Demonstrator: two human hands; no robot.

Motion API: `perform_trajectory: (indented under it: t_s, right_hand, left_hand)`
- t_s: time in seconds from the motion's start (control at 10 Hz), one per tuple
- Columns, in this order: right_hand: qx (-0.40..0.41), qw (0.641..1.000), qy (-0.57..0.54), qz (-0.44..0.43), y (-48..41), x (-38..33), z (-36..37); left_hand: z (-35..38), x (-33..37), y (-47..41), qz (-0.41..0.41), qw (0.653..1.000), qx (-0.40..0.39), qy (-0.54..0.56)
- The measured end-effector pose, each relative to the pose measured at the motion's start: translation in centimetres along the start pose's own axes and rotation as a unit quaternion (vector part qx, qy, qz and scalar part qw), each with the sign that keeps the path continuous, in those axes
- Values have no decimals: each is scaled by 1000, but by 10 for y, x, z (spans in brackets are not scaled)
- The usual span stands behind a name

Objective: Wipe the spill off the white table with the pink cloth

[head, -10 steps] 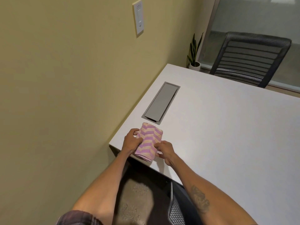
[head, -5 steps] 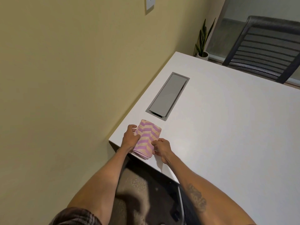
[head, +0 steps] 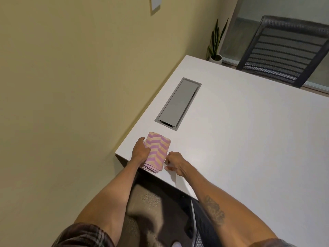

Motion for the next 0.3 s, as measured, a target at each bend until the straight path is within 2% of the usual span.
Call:
perform_trajectory:
  t_s: [0.3]
  right_hand:
    - [6, 998, -33, -62, 43, -14, -23]
  left_hand:
    - [1, 47, 48, 147, 978, 28, -145]
Point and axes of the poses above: each hand's wrist, its own y-axis away from the middle knuckle, its own z-axis out of the palm, x = y × z, the point moved 4 cm from there along -y, towards the middle knuckle, and after that the axes turned 1 degree about x, right-handed, at the moved point
